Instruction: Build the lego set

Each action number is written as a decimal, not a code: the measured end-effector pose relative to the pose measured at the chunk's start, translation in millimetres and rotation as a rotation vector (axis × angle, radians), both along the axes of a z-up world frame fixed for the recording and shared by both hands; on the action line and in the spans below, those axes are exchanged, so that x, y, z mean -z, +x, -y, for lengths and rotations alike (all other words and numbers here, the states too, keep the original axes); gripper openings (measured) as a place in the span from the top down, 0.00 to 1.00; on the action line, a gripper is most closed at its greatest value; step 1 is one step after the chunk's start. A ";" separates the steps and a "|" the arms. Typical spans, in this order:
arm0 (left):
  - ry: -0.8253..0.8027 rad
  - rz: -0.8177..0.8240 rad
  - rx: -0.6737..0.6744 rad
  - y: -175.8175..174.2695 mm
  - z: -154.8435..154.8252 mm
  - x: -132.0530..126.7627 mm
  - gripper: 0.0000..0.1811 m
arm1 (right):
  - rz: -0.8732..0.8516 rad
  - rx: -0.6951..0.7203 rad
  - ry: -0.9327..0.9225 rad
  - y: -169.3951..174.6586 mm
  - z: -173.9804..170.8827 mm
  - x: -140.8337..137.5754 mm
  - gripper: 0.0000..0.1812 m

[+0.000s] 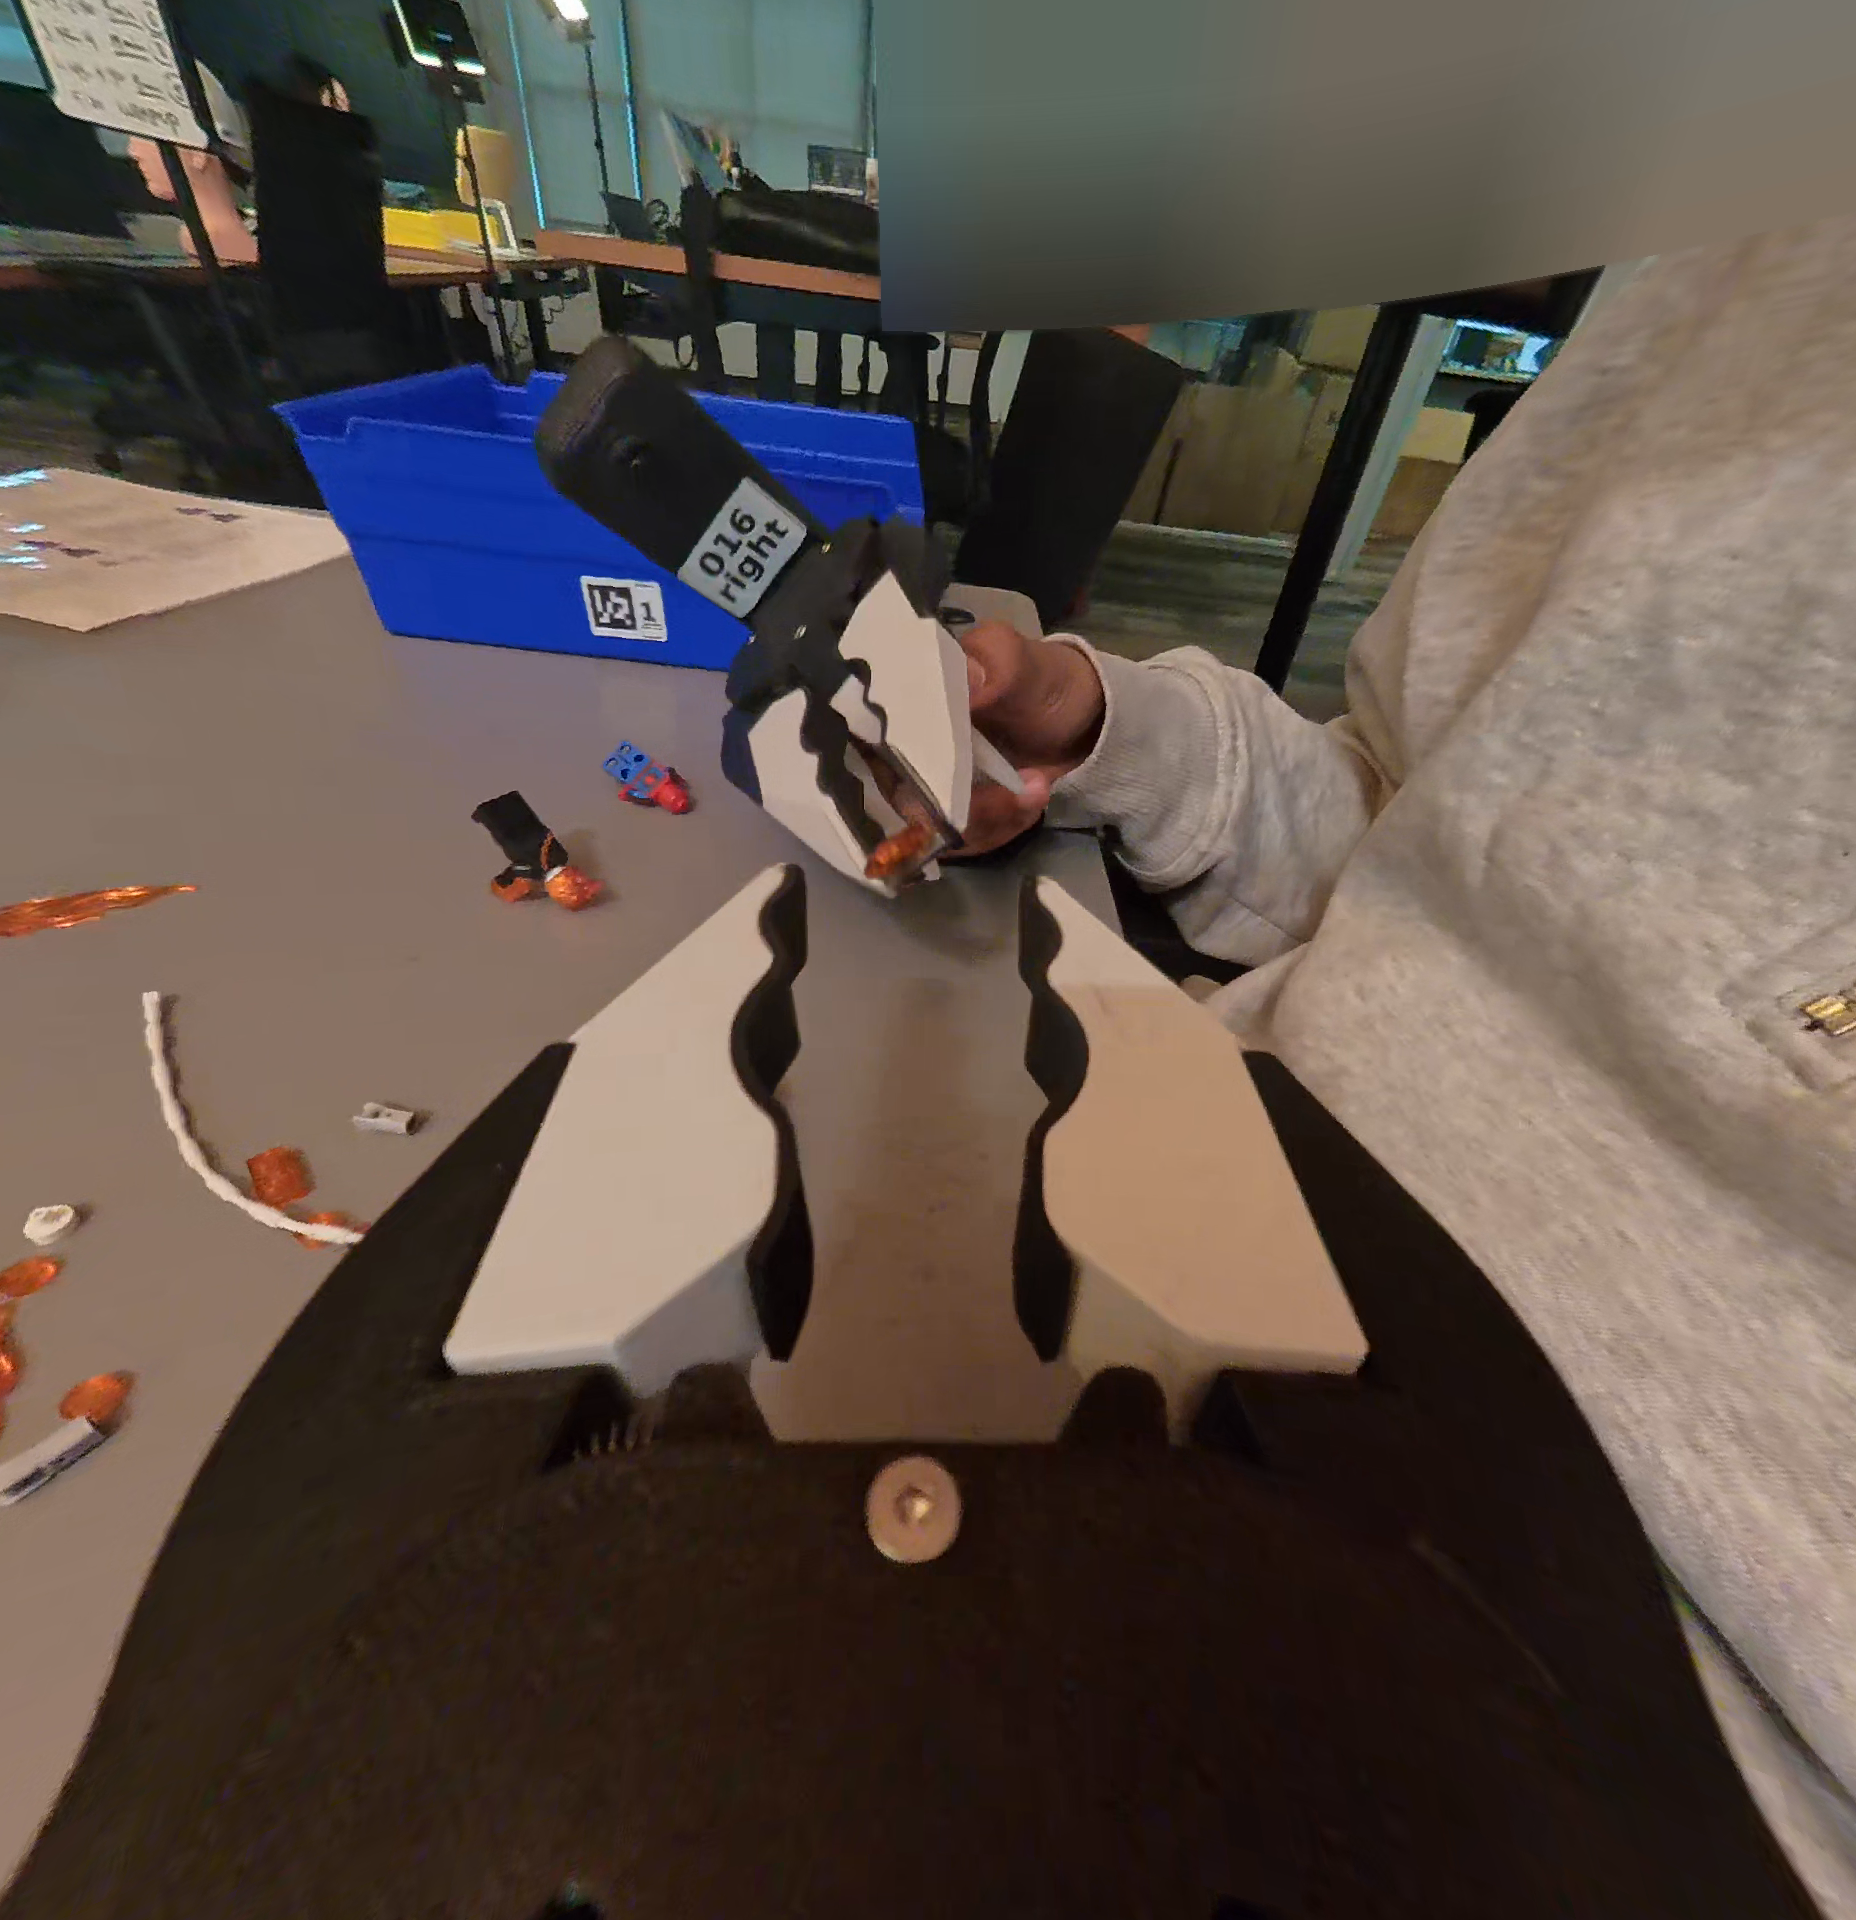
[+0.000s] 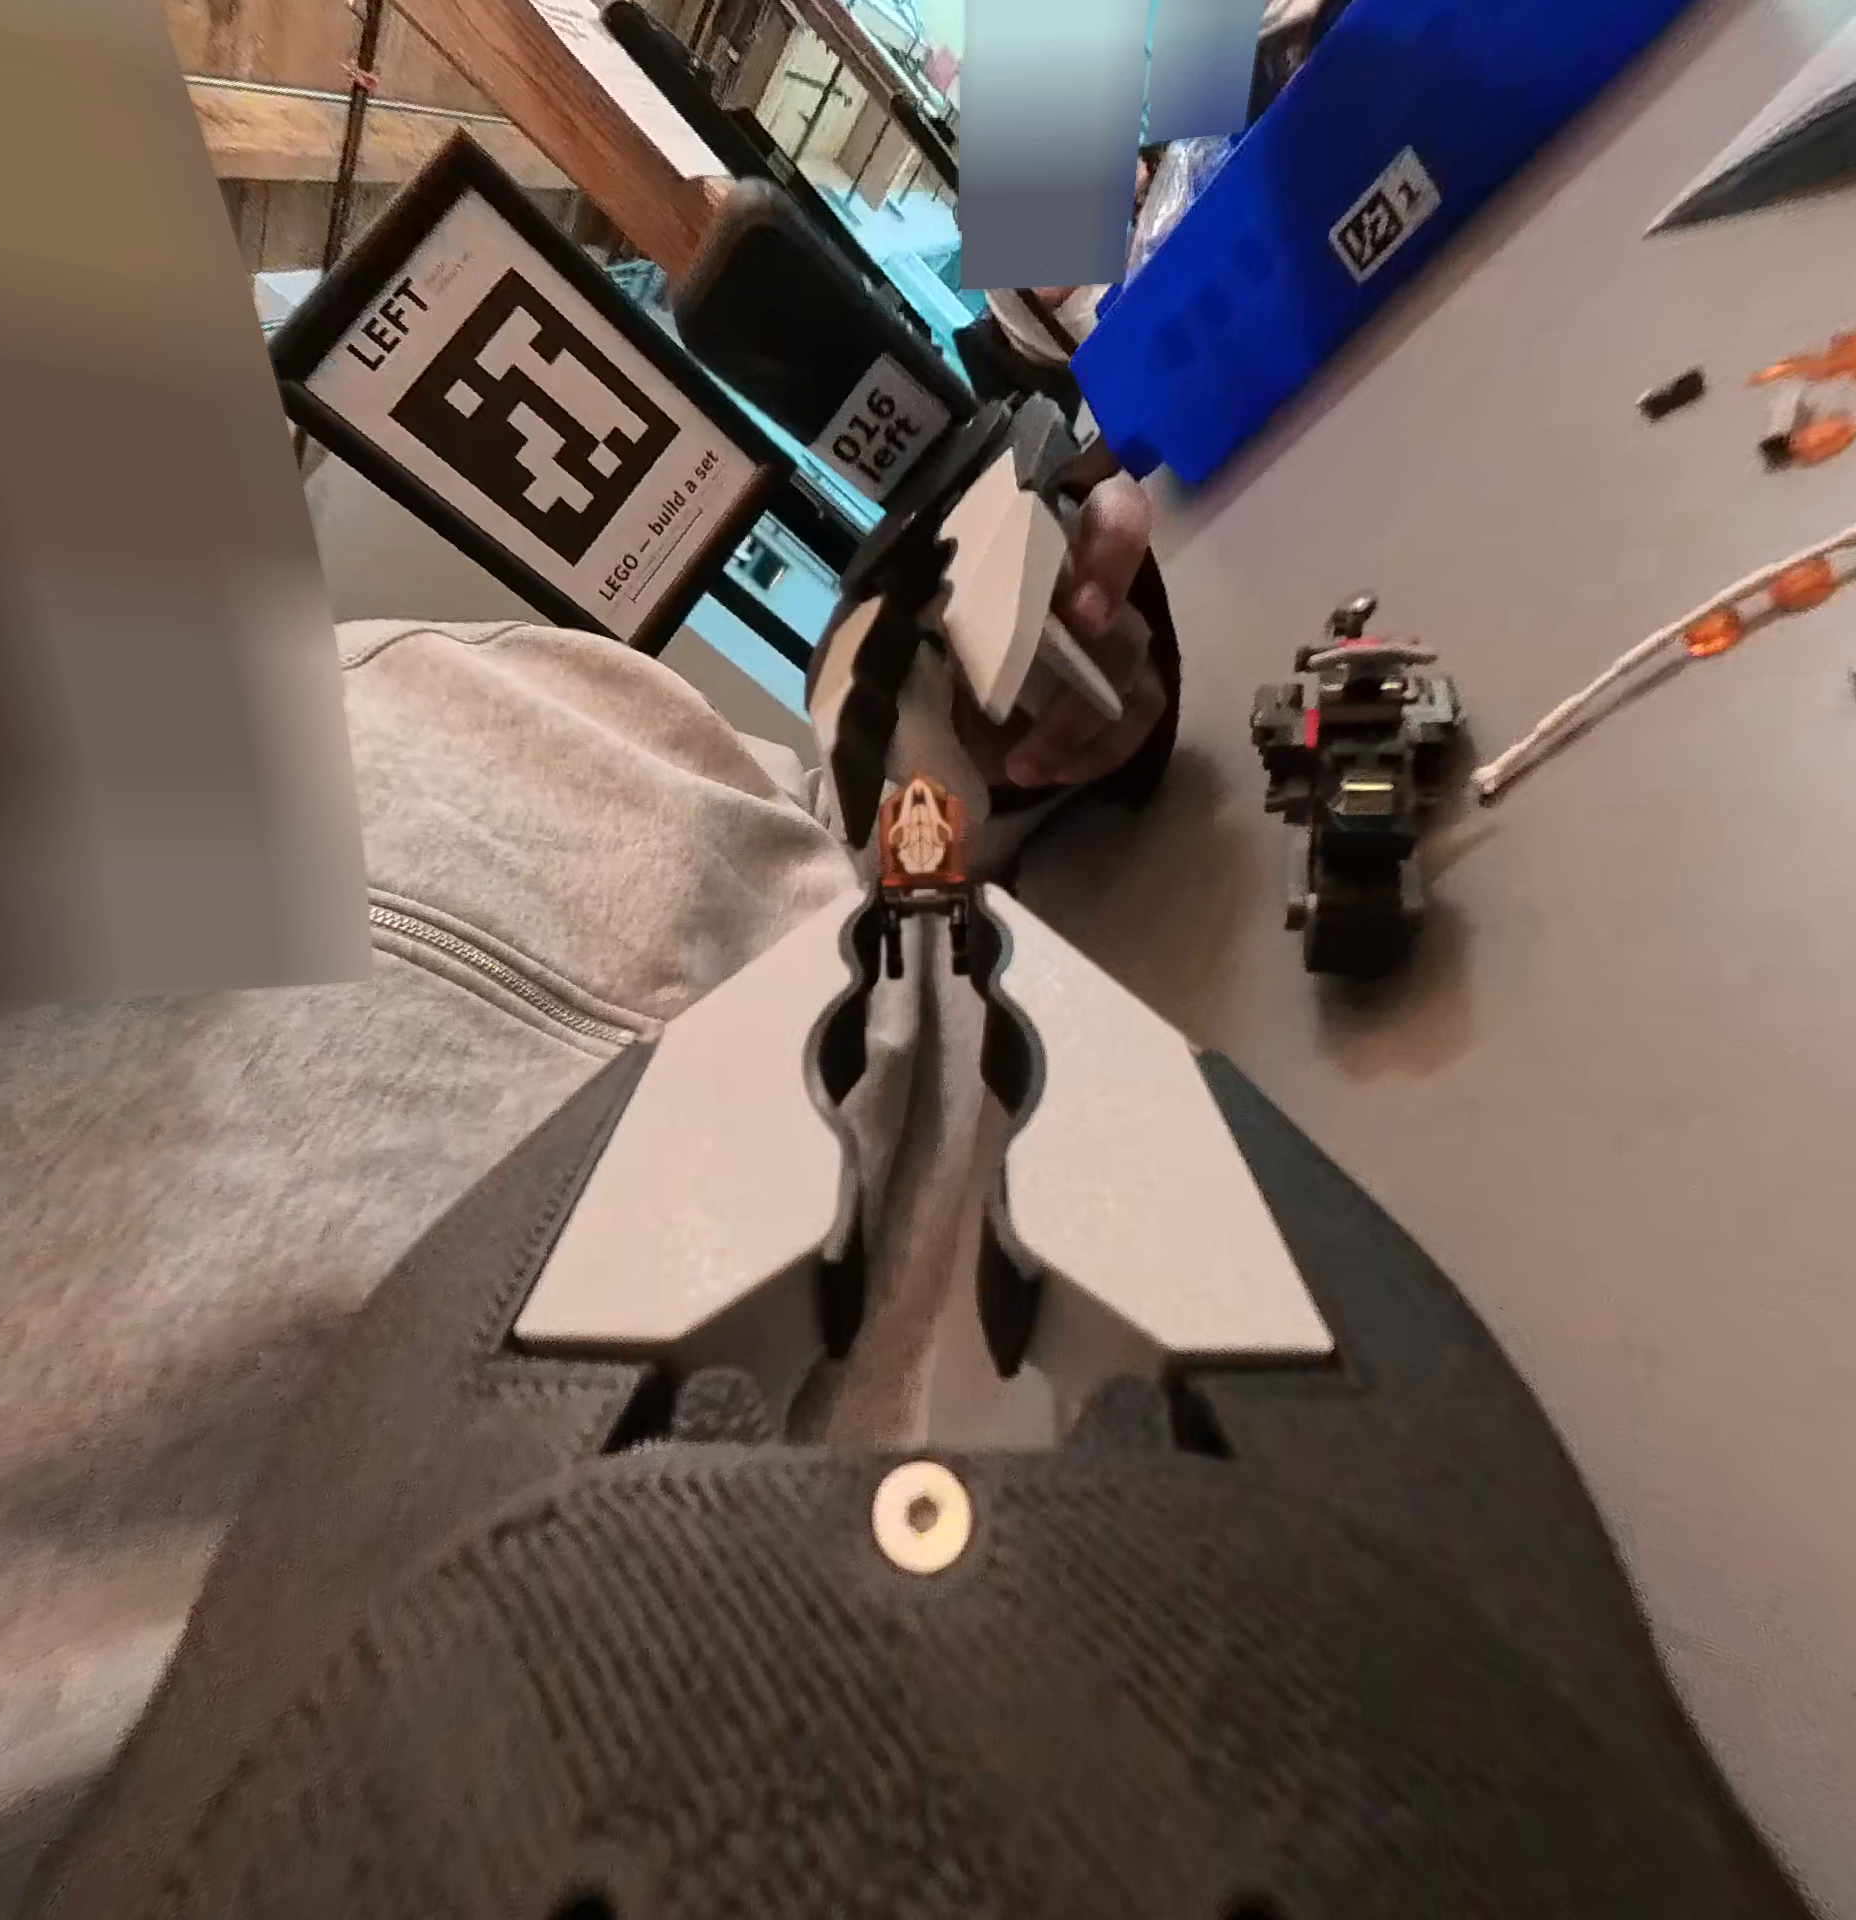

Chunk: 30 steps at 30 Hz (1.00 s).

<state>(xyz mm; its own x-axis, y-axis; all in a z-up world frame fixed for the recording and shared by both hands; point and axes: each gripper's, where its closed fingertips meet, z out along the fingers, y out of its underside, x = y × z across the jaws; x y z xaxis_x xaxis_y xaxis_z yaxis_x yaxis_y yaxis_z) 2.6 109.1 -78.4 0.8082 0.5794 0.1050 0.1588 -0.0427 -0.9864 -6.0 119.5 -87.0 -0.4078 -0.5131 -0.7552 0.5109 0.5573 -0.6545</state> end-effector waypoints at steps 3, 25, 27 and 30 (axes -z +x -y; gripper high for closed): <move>0.005 0.012 0.008 0.0 -1.0 0.7 0.83 | 0.016 -0.028 0.015 4.4 -0.3 1.5 0.93; 0.251 0.472 -0.028 -10.8 2.2 24.8 1.00 | -0.045 0.087 -0.067 -9.3 8.8 -4.8 0.78; 0.322 0.637 -0.054 -11.3 2.6 36.2 1.00 | -0.115 0.125 -0.088 -12.9 9.8 -4.5 0.78; 0.253 0.750 -0.112 -1.9 3.8 55.3 0.99 | -0.152 0.155 -0.101 -16.6 11.2 -4.7 0.79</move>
